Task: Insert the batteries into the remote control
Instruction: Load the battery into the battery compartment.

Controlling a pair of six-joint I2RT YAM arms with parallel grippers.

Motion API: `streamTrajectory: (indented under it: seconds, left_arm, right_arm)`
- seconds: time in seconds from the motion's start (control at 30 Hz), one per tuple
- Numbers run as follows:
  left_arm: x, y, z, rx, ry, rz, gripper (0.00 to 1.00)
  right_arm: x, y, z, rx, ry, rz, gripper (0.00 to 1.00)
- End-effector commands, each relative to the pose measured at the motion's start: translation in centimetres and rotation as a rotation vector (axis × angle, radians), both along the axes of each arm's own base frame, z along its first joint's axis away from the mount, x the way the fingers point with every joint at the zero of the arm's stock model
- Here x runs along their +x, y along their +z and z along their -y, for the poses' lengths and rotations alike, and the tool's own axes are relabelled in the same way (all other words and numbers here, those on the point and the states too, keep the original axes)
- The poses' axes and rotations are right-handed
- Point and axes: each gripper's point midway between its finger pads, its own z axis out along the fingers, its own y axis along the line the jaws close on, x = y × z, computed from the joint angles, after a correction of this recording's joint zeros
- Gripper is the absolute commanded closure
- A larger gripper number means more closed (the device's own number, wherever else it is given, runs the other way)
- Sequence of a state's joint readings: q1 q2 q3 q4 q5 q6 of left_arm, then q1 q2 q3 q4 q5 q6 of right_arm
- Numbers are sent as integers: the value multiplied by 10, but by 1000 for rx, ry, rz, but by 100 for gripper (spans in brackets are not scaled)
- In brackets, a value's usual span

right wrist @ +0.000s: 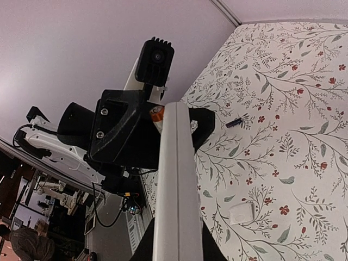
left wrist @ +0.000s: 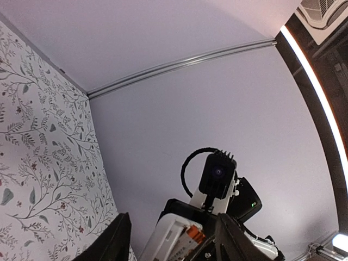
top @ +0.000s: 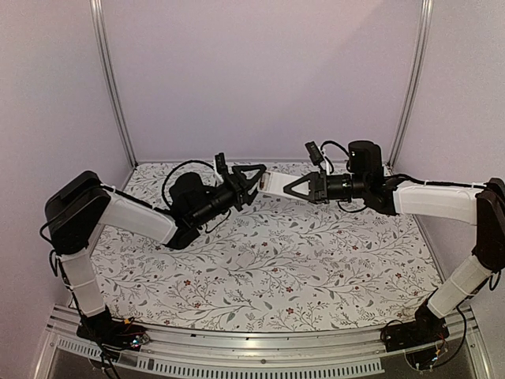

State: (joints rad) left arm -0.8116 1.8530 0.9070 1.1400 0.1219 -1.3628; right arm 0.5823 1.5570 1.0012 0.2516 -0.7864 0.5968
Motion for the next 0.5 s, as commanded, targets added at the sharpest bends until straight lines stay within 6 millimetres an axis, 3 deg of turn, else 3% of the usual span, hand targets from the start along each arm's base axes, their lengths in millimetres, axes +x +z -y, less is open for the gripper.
streamTrajectory:
  seconds: [0.0,0.23,0.47]
  left_arm:
    - [-1,3,5,-26,-17,12,50]
    - [-2,1,8,-16,-28,18,64]
    - [-4,-4,5,3,-20,26,68]
  right_arm:
    - [-4,15,0,4,0,51,100]
    - [-4,22,-2,22,8,53,100]
    - [-5,34,-3,59,19,49,100]
